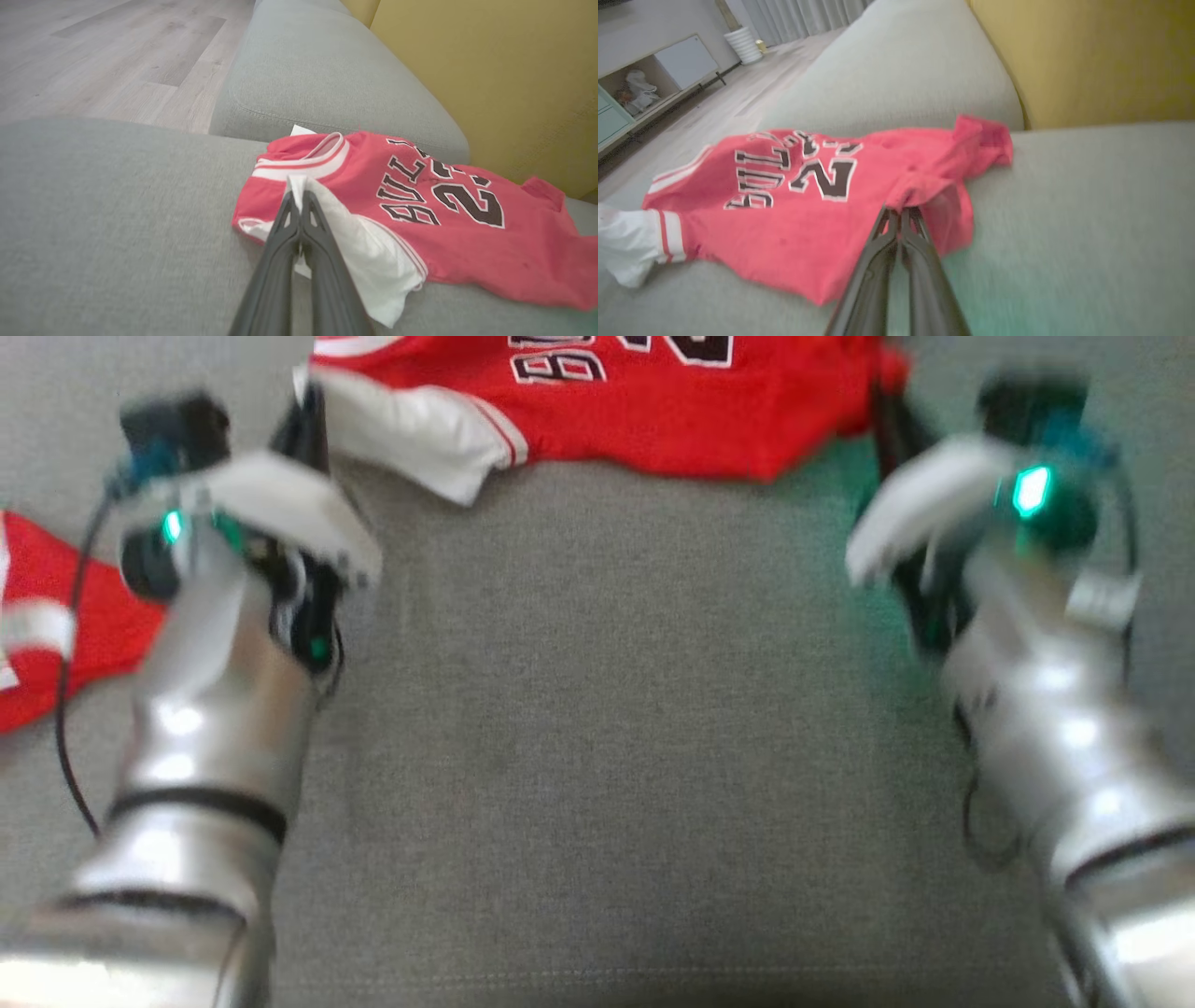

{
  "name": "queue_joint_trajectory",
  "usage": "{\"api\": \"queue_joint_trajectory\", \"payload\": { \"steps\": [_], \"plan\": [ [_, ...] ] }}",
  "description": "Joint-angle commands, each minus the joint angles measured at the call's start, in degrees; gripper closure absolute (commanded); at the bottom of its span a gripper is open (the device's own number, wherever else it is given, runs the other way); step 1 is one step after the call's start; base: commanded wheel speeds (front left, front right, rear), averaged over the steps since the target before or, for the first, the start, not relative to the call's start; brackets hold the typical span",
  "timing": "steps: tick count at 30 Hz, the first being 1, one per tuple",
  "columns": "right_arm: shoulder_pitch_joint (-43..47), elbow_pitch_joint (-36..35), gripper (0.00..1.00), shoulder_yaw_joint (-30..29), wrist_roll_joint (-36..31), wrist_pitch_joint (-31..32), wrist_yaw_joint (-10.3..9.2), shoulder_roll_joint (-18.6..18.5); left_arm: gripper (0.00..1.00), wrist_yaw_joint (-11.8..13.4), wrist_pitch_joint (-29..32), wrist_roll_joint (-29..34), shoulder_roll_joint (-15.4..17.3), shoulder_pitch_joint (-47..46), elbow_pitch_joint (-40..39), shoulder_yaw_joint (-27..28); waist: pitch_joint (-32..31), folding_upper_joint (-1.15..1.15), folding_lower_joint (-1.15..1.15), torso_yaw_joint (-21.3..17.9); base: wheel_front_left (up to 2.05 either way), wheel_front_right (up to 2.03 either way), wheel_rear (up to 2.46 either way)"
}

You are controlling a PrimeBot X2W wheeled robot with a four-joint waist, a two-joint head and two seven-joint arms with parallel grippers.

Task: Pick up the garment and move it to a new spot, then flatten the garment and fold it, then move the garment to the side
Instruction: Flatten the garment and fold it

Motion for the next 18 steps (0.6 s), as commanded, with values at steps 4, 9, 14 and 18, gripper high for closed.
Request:
{"api": "queue_joint_trajectory", "payload": {
  "steps": [4, 9, 14, 18],
  "plan": [
    [10.0, -3.7, 1.00, 1.8, 3.1, -1.8, 0.37, -0.6, 1.00, -0.5, -0.3, 1.3, 3.0, 8.5, -8.9, 1.6, -4.2, 0.00, 0.00, 0.4, 0.00, 0.00, 0.00],
    [22.2, -10.4, 1.00, 1.4, 5.7, -2.6, 0.37, -2.7, 1.00, -0.3, -0.3, 2.4, 3.5, 23.1, -21.2, 3.3, -7.8, 0.00, 0.00, 0.5, 0.00, 0.00, 0.00],
    [33.1, -18.5, 1.00, -1.5, 5.7, -2.8, 0.37, -4.9, 1.00, 1.4, -0.2, 2.7, 4.4, 38.3, -34.8, 4.4, -11.2, 0.00, 0.00, 0.5, 0.00, 0.00, 0.00],
    [41.4, -24.0, 1.00, -4.9, 3.5, -1.8, 0.37, -6.4, 1.00, 3.8, 3.5, 3.0, 5.4, 49.6, -47.2, 4.1, -13.7, 0.00, 0.00, 1.1, 0.00, 0.00, 0.00]
  ]
}}
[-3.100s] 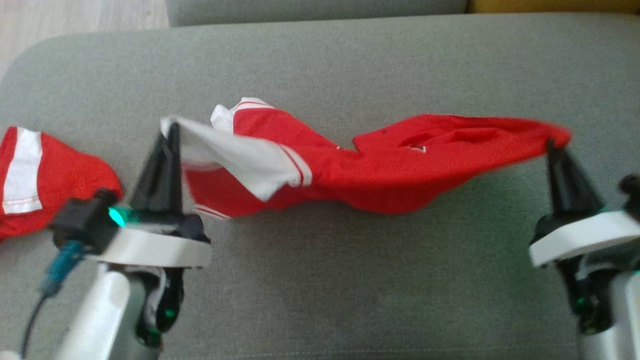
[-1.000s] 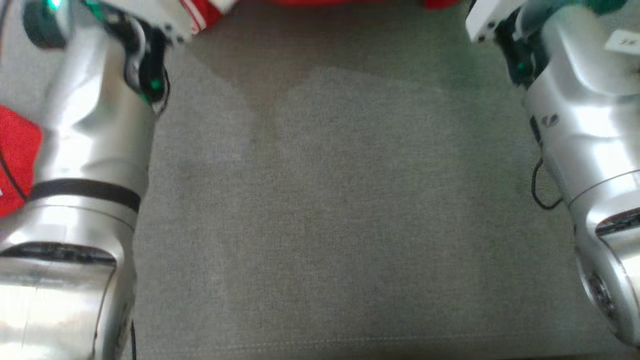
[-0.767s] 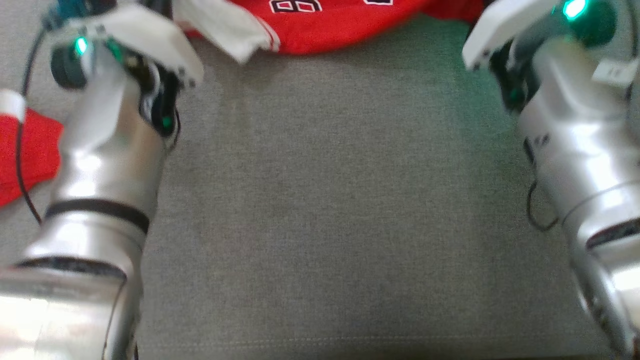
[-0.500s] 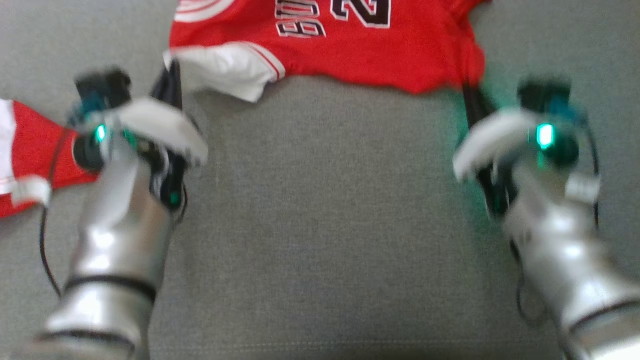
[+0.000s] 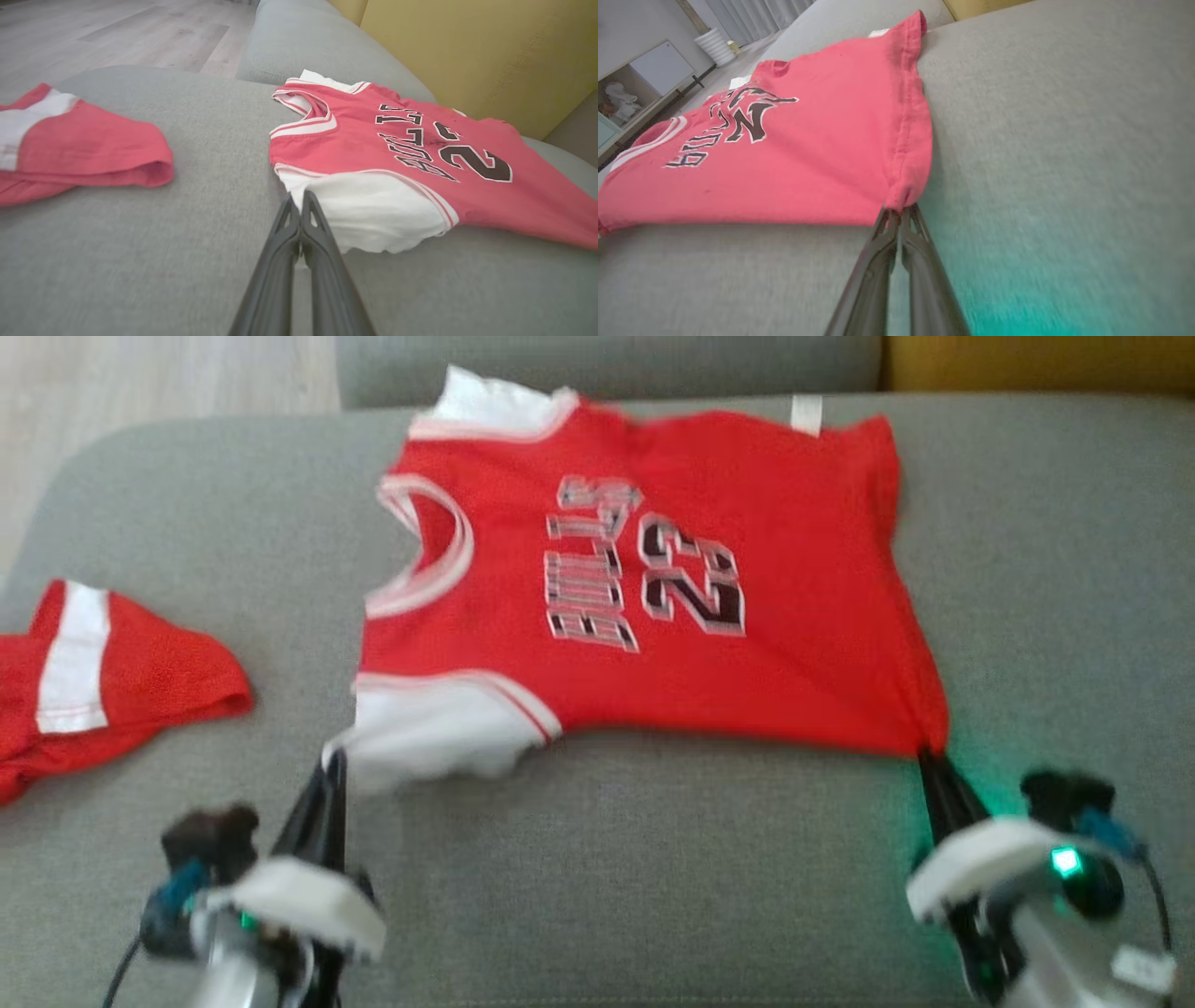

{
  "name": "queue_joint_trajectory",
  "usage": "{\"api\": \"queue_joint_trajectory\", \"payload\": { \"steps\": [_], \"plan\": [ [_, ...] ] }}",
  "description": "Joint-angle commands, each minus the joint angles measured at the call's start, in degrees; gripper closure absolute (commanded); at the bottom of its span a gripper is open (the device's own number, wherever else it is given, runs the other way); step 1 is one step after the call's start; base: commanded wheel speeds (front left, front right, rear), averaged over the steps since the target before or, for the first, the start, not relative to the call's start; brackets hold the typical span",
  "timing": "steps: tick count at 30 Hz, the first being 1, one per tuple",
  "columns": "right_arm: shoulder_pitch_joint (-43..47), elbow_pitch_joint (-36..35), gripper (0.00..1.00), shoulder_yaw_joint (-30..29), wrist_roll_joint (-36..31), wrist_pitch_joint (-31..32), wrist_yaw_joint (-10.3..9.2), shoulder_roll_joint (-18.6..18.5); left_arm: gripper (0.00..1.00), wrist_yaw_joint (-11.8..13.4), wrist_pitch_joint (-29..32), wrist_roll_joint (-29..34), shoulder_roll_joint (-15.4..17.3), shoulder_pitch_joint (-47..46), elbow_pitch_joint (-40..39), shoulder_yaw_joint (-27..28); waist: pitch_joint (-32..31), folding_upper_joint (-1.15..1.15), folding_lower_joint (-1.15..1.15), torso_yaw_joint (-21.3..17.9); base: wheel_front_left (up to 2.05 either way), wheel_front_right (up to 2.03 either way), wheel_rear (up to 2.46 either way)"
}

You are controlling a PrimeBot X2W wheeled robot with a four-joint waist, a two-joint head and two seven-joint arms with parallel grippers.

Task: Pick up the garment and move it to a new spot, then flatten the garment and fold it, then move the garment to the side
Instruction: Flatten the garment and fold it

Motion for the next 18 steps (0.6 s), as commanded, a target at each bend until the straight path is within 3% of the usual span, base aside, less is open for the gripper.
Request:
{"api": "queue_joint_trajectory", "payload": {
  "steps": [1, 5, 10, 18],
  "plan": [
    [3.5, -4.1, 1.00, -0.9, -1.6, 1.0, 0.39, -0.7, 1.00, 1.3, 2.3, 0.1, 1.8, 3.1, -7.6, 1.9, -2.0, 0.00, 0.01, 0.5, 0.00, 0.00, 0.00],
    [9.5, -10.2, 1.00, -4.1, -3.8, 4.4, 0.39, -0.5, 1.00, 3.4, 6.8, -0.3, 1.9, 10.9, -16.9, 1.5, -3.0, 0.00, 0.01, 0.6, 0.00, 0.00, 0.00],
    [22.0, -25.6, 1.00, -11.4, -11.3, 13.9, 0.39, 1.3, 1.00, 7.2, 16.1, -1.4, 2.6, 22.9, -30.9, 1.2, -5.1, 0.00, 0.01, 0.8, 0.00, 0.00, 0.00],
    [34.3, -44.4, 1.00, -17.4, -16.7, 25.2, 0.39, 6.1, 1.00, 9.4, 23.2, -2.3, 3.3, 29.7, -40.4, 0.3, -6.2, 0.00, 0.01, 0.8, 0.00, 0.00, 0.00]
  ]
}}
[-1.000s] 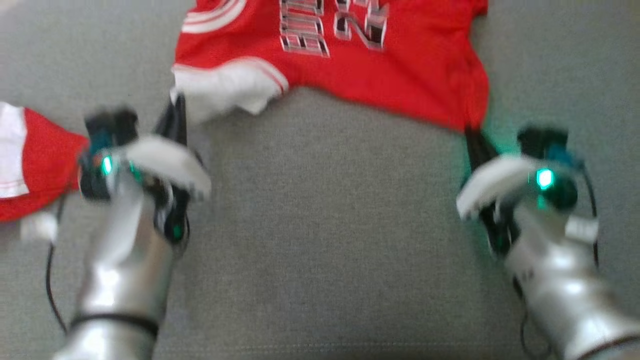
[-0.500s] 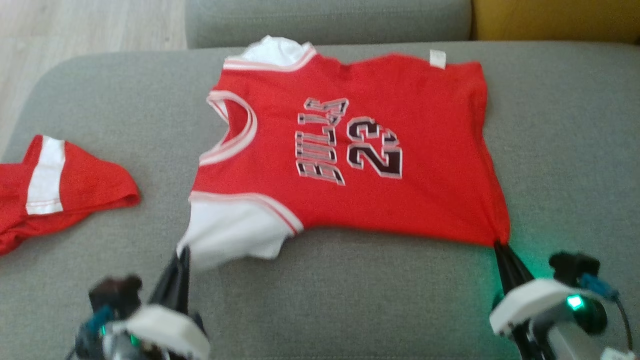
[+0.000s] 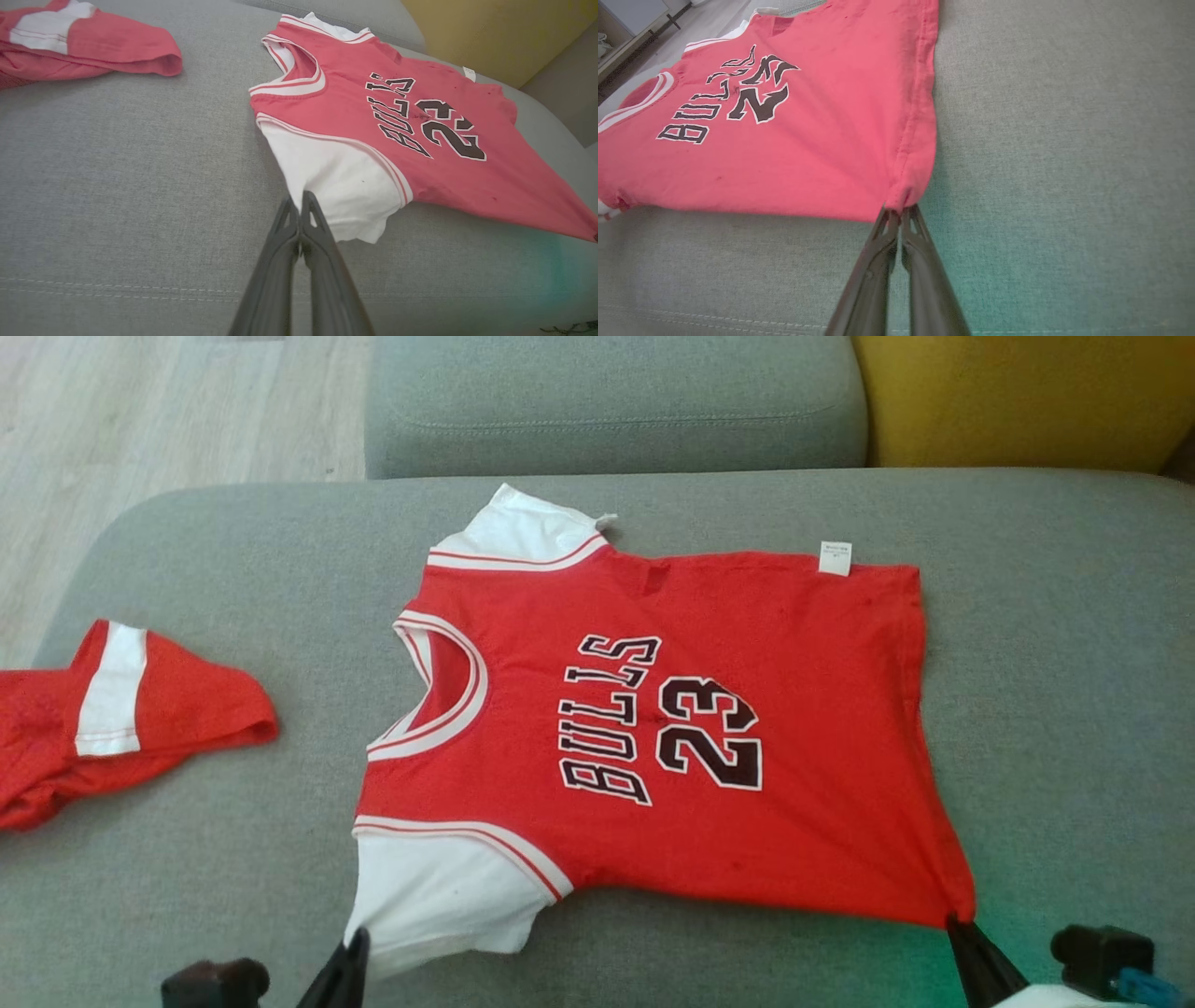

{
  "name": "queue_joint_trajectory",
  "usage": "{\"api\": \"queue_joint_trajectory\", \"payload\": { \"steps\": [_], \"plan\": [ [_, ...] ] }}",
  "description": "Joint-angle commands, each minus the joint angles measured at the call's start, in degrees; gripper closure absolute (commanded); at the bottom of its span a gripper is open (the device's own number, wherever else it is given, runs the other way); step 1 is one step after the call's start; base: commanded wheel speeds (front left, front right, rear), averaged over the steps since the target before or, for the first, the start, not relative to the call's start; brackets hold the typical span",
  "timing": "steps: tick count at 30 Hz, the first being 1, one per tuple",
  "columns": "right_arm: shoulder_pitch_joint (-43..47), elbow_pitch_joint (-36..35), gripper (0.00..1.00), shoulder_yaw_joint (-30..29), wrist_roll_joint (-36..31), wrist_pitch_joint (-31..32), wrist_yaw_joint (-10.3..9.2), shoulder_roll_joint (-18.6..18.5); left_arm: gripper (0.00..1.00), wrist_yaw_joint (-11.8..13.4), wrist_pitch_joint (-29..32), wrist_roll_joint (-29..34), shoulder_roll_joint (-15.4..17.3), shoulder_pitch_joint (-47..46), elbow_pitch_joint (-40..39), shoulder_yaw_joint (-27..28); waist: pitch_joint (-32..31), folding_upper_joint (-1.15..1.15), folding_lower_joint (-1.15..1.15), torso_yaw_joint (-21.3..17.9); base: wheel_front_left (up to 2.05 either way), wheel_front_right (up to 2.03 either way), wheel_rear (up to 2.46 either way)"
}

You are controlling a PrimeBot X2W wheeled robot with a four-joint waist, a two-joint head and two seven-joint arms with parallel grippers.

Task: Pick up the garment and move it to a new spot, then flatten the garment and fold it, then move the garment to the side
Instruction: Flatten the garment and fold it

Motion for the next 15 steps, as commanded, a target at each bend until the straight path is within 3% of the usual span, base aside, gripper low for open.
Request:
{"api": "queue_joint_trajectory", "payload": {
  "steps": [1, 9, 15],
  "plan": [
    [-1.0, -3.2, 1.00, 0.4, -0.4, 1.0, 0.37, -0.5, 1.00, 0.1, 0.6, -0.4, 0.5, -2.0, -2.4, 1.4, 0.1, 0.00, 0.01, -0.1, 0.00, 0.00, 0.00],
    [-1.0, -8.4, 1.00, -0.5, -0.9, 8.1, 0.37, 0.7, 1.00, -2.0, 3.6, -4.1, 1.7, -7.1, -1.9, 2.6, 1.5, 0.00, 0.01, -1.0, 0.00, 0.00, 0.00],
    [-5.8, -9.9, 1.00, -0.3, -0.9, 15.8, 0.37, 0.8, 1.00, -4.4, 7.4, -11.5, 2.0, -14.0, -1.1, 5.0, 3.9, 0.00, 0.01, -2.4, 0.00, 0.00, 0.00]
  ]
}}
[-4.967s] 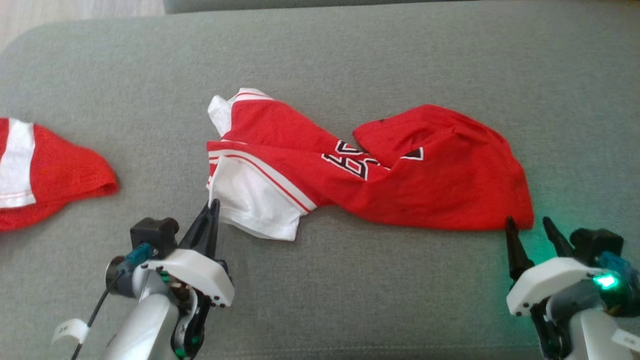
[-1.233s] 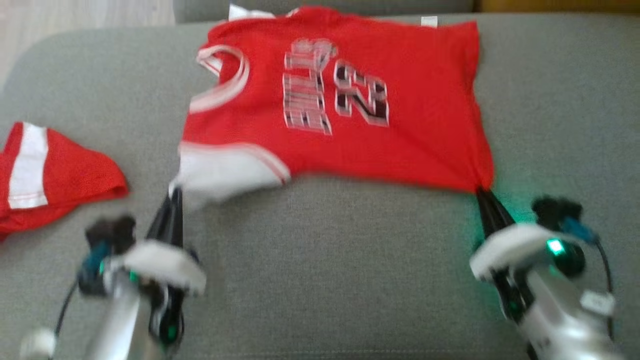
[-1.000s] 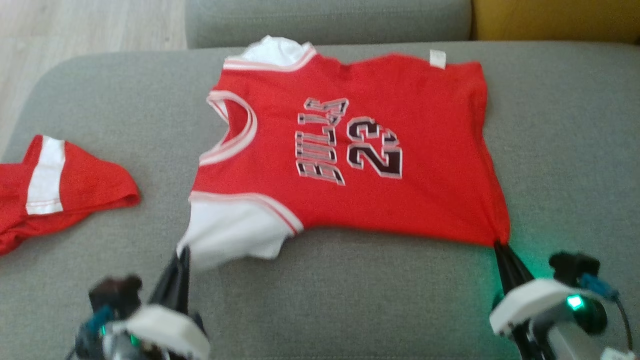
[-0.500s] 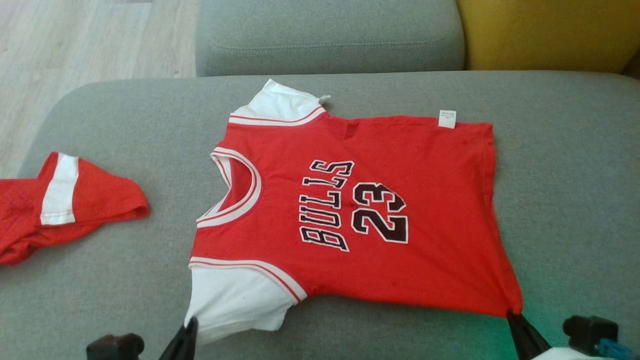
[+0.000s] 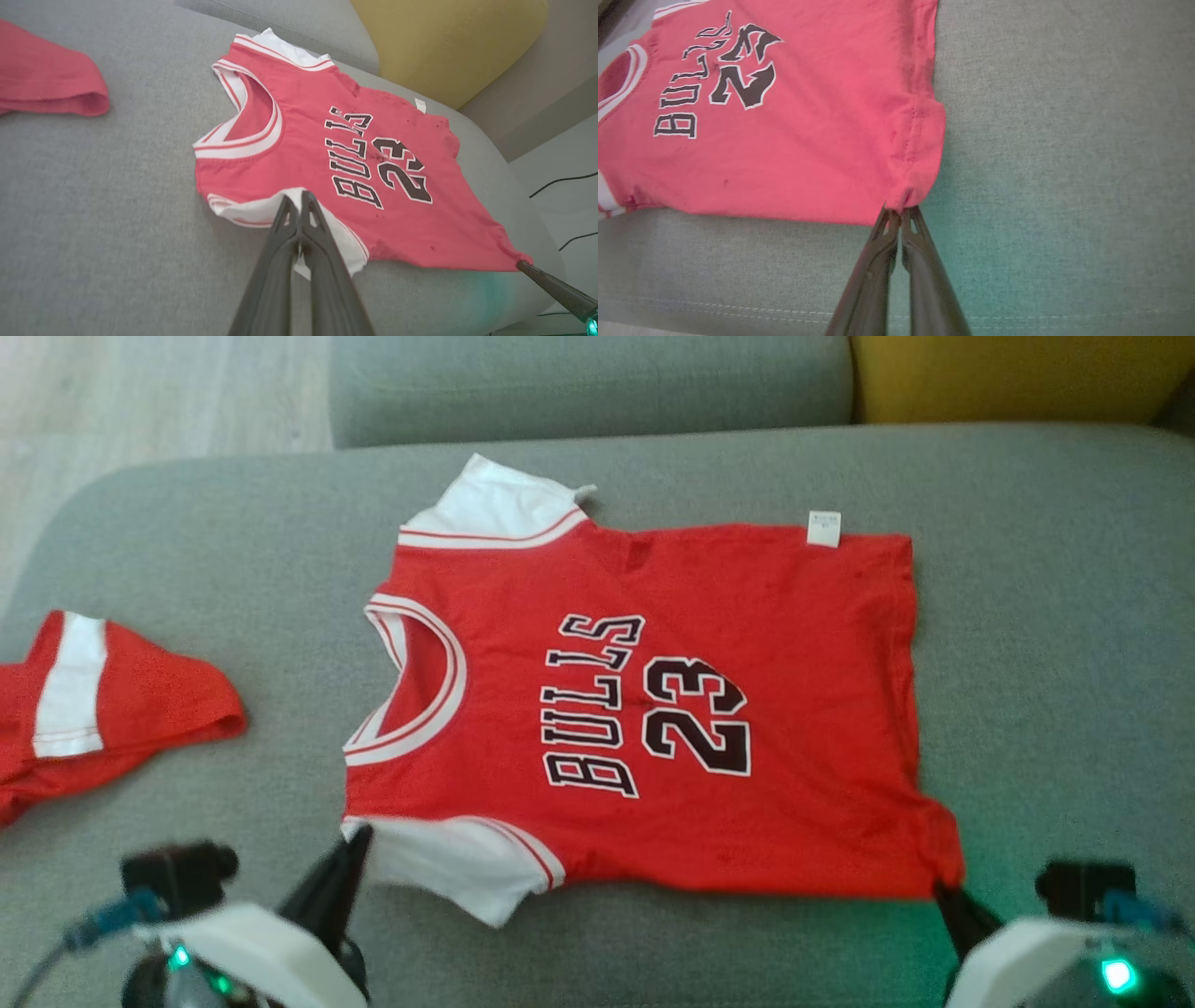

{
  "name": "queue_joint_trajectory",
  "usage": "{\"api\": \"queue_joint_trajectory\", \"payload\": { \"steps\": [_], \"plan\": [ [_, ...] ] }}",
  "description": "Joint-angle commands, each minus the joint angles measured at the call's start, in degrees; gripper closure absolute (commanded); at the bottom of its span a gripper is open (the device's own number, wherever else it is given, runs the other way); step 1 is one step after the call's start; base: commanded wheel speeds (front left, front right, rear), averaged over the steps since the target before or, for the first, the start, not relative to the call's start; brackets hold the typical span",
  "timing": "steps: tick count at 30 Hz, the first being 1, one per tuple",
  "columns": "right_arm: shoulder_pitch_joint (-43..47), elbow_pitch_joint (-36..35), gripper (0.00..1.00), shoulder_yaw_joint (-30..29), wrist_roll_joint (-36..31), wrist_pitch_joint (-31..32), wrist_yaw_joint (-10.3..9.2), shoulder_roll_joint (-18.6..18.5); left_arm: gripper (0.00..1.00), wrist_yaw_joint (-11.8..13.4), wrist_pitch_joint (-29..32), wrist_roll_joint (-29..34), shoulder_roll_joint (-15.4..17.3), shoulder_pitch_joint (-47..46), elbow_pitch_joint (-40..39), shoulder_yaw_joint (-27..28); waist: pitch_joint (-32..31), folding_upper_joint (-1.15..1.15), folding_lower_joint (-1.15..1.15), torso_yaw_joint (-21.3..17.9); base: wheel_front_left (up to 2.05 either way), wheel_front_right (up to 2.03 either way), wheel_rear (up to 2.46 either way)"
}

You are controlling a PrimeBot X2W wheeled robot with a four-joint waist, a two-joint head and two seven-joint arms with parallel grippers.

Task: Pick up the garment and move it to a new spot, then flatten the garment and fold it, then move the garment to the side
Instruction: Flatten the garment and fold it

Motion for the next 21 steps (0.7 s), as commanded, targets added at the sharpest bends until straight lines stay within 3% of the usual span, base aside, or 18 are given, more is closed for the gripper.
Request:
{"api": "queue_joint_trajectory", "payload": {
  "steps": [1, 10, 21],
  "plan": [
    [-4.3, -2.8, 1.00, 0.9, -0.1, 1.0, 0.37, -0.5, 1.00, -0.5, 0.7, -1.0, 1.0, -4.5, -1.5, 2.9, 1.1, 0.00, 0.00, -0.6, 0.00, 0.00, 0.00],
    [-16.4, -0.5, 1.00, 0.3, 1.7, 5.9, 0.37, -0.7, 1.00, -3.1, 7.5, -6.0, 3.5, -18.6, 5.5, 3.5, 5.9, 0.00, 0.00, -1.2, 0.00, 0.00, 0.00],
    [-27.9, 8.3, 1.00, 1.5, 4.0, 1.5, 0.37, -2.4, 1.00, -4.7, 7.2, -9.6, 1.9, -33.6, 17.2, 4.6, 9.3, 0.00, 0.00, -1.2, 0.00, 0.00, 0.00]
  ]
}}
